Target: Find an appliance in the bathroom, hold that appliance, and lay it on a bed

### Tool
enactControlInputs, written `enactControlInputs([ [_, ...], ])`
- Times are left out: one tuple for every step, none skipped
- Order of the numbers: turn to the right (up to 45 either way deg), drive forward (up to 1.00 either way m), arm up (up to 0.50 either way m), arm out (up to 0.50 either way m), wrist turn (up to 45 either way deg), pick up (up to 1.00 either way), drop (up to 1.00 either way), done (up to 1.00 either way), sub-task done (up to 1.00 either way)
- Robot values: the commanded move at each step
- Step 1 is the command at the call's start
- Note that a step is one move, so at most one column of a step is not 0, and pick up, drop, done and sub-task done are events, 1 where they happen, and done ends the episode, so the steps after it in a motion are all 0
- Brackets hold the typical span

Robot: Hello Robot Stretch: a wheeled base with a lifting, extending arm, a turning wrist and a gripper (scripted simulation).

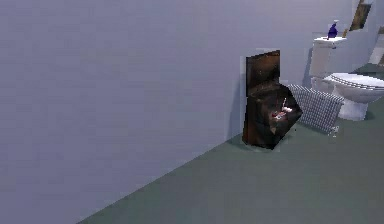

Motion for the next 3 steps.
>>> enactControlInputs([
  [0.0, 0.00, 0.00, 0.00, 0.0, 1.00, 0.00, 0.00, 0.00],
  [0.0, 0.00, 0.10, 0.00, 0.0, 0.00, 0.00, 0.00, 0.00],
  [0.0, 0.00, 0.50, 0.00, 0.0, 0.00, 0.00, 0.00, 0.00],
])
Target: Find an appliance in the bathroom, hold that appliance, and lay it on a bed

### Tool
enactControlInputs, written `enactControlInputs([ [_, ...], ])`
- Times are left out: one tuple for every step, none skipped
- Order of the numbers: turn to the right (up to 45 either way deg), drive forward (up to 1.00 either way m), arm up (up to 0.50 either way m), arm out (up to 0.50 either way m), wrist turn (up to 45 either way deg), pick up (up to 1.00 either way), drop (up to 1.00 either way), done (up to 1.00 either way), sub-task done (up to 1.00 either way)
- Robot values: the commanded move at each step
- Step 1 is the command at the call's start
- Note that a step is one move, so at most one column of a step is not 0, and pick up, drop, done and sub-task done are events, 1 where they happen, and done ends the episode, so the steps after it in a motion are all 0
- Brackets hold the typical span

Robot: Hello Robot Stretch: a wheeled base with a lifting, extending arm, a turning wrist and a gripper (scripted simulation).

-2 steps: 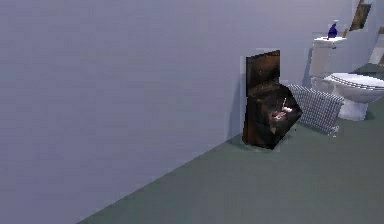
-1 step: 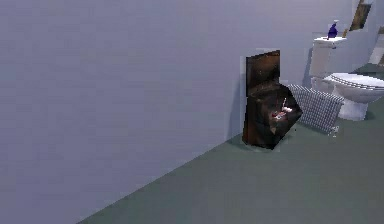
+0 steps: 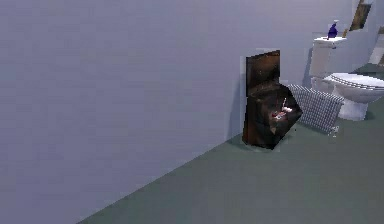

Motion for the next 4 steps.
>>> enactControlInputs([
  [0.0, 0.00, 0.46, 0.00, 0.0, 0.00, 0.00, 0.00, 0.00],
  [0.0, 0.00, 0.00, 0.00, -45.0, 0.00, 0.00, 0.00, 0.00],
  [0.0, 0.00, 0.00, 0.00, -45.0, 0.00, 0.00, 0.00, 0.00],
  [0.0, 0.00, 0.00, 0.00, -42.0, 0.00, 0.00, 0.00, 0.00],
])
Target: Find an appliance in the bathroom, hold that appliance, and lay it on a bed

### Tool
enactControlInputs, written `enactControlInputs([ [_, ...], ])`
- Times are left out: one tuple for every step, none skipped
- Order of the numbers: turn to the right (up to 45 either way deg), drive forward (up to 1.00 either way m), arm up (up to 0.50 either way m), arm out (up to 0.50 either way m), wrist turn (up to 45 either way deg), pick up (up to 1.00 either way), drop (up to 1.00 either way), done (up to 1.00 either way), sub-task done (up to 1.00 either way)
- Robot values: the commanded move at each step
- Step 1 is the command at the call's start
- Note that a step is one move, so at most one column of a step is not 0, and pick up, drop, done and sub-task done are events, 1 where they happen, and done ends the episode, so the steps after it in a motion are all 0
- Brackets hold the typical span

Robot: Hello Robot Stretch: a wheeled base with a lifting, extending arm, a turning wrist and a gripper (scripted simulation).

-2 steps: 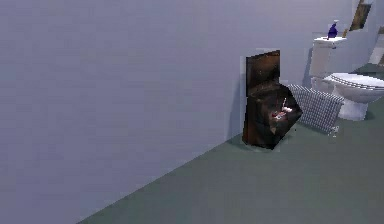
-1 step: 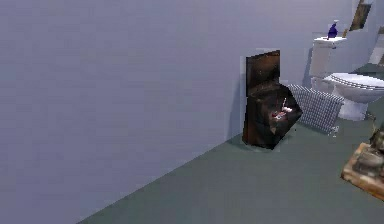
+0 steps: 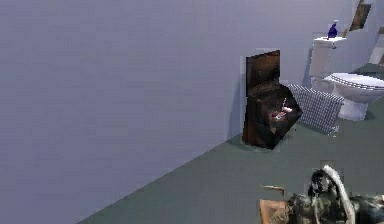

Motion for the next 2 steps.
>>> enactControlInputs([
  [0.0, 0.00, 0.00, -0.42, 0.0, 0.00, 0.00, 0.00, 0.00],
  [45.0, 0.00, 0.00, 0.00, 0.0, 0.00, 0.00, 0.00, 0.00],
])
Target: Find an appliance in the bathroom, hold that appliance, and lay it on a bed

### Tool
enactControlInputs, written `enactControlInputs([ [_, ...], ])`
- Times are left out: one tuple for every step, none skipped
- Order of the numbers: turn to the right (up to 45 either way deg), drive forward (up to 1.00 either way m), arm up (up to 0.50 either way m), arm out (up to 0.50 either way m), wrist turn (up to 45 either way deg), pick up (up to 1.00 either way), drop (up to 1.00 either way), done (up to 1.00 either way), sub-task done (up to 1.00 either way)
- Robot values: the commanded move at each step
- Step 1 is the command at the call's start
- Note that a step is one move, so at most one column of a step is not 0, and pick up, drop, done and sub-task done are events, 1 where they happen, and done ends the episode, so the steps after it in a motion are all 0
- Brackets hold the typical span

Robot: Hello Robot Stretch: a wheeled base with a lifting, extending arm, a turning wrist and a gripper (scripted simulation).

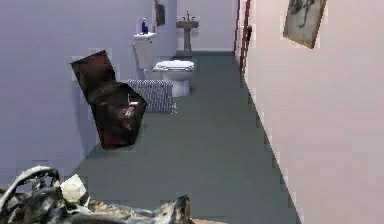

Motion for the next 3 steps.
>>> enactControlInputs([
  [6.0, 0.00, 0.00, 0.00, 0.0, 0.00, 0.00, 0.00, 0.00],
  [0.0, 1.00, 0.00, 0.00, 0.0, 0.00, 0.00, 0.00, 0.00],
  [6.0, 0.00, 0.00, 0.00, 0.0, 0.00, 0.00, 0.00, 0.00],
])
